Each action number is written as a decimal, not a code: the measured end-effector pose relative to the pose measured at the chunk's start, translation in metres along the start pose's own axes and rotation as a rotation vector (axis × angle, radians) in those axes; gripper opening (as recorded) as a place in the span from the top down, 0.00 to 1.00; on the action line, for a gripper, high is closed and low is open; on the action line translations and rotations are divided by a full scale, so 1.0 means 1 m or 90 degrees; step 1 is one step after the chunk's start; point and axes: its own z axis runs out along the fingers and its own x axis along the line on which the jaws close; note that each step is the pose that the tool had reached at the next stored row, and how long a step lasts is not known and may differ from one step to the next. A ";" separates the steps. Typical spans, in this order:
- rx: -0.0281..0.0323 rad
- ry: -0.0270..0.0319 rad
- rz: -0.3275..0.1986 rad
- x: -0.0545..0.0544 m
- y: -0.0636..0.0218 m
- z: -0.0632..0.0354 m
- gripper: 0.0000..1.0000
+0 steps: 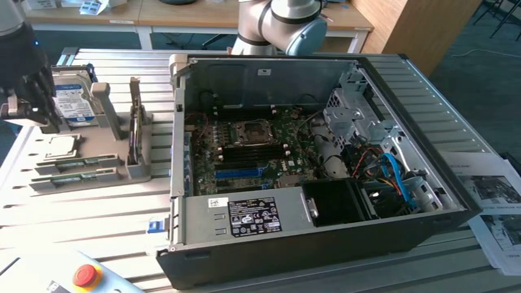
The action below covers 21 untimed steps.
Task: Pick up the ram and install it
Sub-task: 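Pick up the ram and move it above insertion slot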
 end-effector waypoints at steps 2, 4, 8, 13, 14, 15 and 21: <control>0.0000 -0.0001 0.000 0.004 0.0002 0.0000 0.76; -0.0002 0.0000 0.000 0.009 0.0005 -0.0001 0.76; -0.0002 -0.0002 0.000 0.011 0.0006 -0.0002 0.76; -0.0003 -0.0002 0.000 0.011 0.0004 0.0048 0.76; -0.0002 -0.0003 0.000 0.011 0.0003 0.0067 0.76; -0.0002 -0.0003 0.000 0.012 0.0003 0.0085 0.76; -0.0003 -0.0003 0.000 0.012 -0.0002 0.0193 0.76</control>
